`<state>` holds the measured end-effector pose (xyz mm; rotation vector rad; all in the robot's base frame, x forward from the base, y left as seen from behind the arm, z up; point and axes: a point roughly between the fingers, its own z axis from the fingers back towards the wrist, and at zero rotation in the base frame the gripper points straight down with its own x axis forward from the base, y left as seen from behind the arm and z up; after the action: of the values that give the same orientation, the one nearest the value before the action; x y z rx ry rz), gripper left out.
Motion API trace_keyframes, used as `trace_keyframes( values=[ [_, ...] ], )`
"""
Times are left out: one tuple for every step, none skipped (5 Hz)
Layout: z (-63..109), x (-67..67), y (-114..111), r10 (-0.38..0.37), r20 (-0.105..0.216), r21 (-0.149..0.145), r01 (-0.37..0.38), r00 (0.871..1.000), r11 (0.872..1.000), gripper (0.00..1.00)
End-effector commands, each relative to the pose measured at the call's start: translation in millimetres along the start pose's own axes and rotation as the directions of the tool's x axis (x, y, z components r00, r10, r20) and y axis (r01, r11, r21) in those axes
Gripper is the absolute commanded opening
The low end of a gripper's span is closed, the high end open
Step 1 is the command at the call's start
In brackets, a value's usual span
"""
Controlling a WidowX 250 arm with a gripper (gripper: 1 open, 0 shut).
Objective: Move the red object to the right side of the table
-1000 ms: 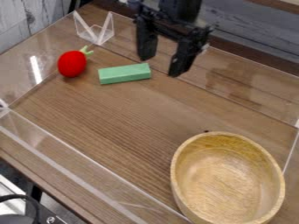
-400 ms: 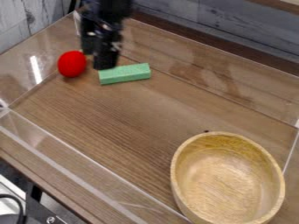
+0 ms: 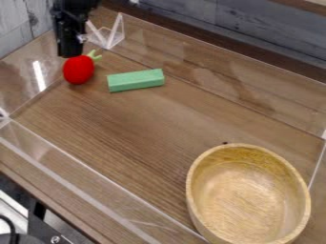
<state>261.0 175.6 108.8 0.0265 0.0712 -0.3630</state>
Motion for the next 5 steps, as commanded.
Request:
trace_keyframes(
  values=[
    [0.6,-1.2,27,0.016,0.037,0.049,-0.018,0.999,0.999,0.0],
    [-18.0,-5.0,39,0.029,0.036,0.037,-0.03,0.999,0.999,0.0],
    [-36.4,-4.7,40,0.036,0.038,0.029,-0.037,0.999,0.999,0.0],
    [-51.4,1.2,41,0.036,0.049,0.024,-0.038,0.998,0.999,0.0],
    [-63.9,6.8,41,0.045,0.052,0.024,-0.046,0.998,0.999,0.0]
  ],
)
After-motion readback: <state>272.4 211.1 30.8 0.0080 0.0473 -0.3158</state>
